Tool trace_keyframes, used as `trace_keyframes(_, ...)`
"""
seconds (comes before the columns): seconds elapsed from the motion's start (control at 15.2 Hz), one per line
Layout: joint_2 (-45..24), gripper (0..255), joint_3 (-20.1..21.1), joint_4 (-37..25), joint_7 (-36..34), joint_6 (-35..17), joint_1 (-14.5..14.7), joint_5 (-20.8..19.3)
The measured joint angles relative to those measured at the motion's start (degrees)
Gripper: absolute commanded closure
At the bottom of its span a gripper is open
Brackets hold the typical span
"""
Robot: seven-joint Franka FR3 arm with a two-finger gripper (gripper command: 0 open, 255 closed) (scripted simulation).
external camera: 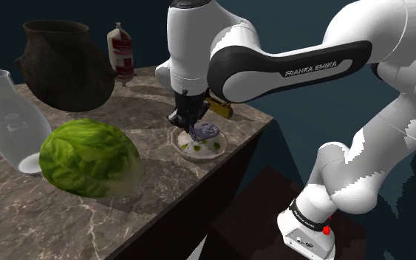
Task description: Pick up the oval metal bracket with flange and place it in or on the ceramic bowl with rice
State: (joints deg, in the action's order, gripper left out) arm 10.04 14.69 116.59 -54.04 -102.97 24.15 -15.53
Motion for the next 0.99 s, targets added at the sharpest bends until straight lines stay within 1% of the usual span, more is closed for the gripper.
trace_keyframes(0.2, 0.0, 255, 0.0, 0.1, 0.0, -0.1, 0.0, 0.0)
trace_keyframes(0.26, 0.0, 0, 0.0, 0.1, 0.0, -0.1, 0.0, 0.0)
trace_keyframes(0.66, 0.0, 0, 0.0, 0.1, 0.0, -0.1, 0.0, 0.0)
trace_keyframes(0.99, -0.3, 0, 1.1, -6.4, 0.0, 6.3, 0.7, 0.5)
